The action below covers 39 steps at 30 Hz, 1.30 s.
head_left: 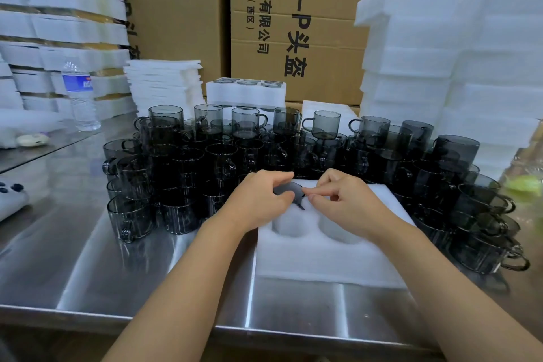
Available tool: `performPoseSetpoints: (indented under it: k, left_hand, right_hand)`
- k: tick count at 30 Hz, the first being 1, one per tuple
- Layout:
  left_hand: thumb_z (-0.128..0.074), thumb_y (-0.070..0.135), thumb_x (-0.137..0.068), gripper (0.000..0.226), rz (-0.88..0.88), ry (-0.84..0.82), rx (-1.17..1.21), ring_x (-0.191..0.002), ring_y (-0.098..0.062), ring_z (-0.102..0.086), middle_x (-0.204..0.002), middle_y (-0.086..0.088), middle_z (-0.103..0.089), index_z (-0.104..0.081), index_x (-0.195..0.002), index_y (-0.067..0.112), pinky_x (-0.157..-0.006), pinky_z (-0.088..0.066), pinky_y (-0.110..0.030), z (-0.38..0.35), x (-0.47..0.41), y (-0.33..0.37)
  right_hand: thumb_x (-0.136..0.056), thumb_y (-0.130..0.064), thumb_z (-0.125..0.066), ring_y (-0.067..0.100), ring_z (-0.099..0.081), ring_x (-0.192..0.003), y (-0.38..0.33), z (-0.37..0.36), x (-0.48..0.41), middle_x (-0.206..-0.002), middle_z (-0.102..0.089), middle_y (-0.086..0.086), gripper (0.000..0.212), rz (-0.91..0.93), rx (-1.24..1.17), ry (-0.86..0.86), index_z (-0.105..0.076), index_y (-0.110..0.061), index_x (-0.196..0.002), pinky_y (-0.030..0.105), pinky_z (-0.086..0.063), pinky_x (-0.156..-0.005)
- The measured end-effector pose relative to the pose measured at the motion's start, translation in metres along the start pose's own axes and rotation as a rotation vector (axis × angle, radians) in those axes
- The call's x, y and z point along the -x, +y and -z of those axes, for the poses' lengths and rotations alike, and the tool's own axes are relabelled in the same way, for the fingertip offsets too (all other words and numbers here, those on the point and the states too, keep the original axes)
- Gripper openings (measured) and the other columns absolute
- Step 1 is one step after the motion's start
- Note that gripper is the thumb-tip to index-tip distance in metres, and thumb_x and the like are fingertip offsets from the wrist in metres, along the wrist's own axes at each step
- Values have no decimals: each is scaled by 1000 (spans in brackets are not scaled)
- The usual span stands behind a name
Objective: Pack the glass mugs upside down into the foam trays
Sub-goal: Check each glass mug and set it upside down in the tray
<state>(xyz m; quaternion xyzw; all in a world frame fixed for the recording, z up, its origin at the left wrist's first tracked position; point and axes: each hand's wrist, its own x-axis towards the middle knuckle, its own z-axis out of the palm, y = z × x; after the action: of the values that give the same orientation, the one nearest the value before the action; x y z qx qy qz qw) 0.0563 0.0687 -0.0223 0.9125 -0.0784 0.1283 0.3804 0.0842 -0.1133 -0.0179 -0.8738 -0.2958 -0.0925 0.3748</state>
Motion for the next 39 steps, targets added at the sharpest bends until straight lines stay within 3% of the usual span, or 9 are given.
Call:
performPoseSetpoints:
  k: [5, 8, 13, 17, 20, 23, 27, 31, 39]
  left_hand:
    - [-63, 30, -78, 28, 46, -18, -298, -99, -16, -64, -105, 6, -71, -73, -103, 25, -81, -53, -31, 10, -13, 26]
    - [-57, 25, -80, 14, 38, 103, -554, -81, -25, -61, -84, -2, -65, -69, -84, 17, -62, -39, -28, -1, -24, 47]
    - [-32, 19, -100, 35, -79, -110, -454, -115, -28, -51, -126, -10, -53, -57, -123, 11, -90, -42, -37, -17, -30, 30]
    - [-29, 18, -101, 34, -173, -211, -437, -117, -21, -51, -125, -1, -59, -54, -124, 21, -97, -39, -41, -16, -34, 21]
    - [-30, 25, -101, 36, -160, -200, -423, -118, -20, -51, -125, 2, -60, -52, -130, 27, -99, -36, -38, -17, -36, 20]
    - [-32, 31, -100, 42, -149, -197, -412, -128, -16, -44, -141, 6, -49, -43, -140, 31, -106, -28, -35, -20, -39, 18]
    - [-34, 36, -100, 42, -119, -208, -386, -124, -15, -47, -142, 8, -49, -41, -141, 33, -104, -25, -32, -19, -37, 18]
    - [-34, 33, -101, 40, -101, -201, -337, -114, -17, -55, -139, 8, -51, -43, -139, 33, -108, -27, -33, -18, -33, 21]
    - [-38, 32, -99, 39, -78, -188, -283, -108, -15, -59, -134, 8, -56, -47, -138, 32, -106, -35, -34, -16, -30, 21]
  right_hand:
    - [-87, -19, -63, -3, -44, -58, -2, 0, -1, -78, -47, -7, 21, 20, 9, -1, -76, -33, -79, 11, -32, -56]
    - [-83, -18, -65, -1, -44, -59, -6, 1, 0, -76, -46, -6, 39, 46, 0, -5, -67, -47, -57, 11, -31, -56]
    - [-84, -11, -61, 1, -42, -61, -8, 4, 2, -75, -44, -3, 23, 17, 56, -29, -71, -11, -63, 14, -29, -60]
    - [-85, -10, -59, 7, -42, -60, -15, 14, -3, -72, -55, 14, 39, 7, 145, -71, -52, -13, -46, 14, -33, -58]
    - [-86, -20, -57, 12, -53, -62, -23, 33, -25, -64, -63, -1, 36, 32, 133, 162, -66, 5, -62, 22, -39, -58]
    - [-85, -29, -52, 11, -48, -67, -34, 55, -65, -81, -63, 3, 32, 55, 234, 441, -70, -2, -82, 23, -35, -60]
    - [-89, -30, -52, 19, -42, -113, -24, 63, -118, -129, -39, 6, 48, -27, 608, 292, -48, -17, -135, 30, -37, -90]
    - [-89, -34, -50, 30, -31, -124, -6, 54, -140, -138, -32, 10, 44, -128, 955, 174, -51, -15, -129, 44, -32, -103]
    - [-97, -26, -48, 29, -36, -119, 8, 44, -139, -135, -40, 8, 27, -77, 921, 216, -56, -13, -119, 43, -34, -98]
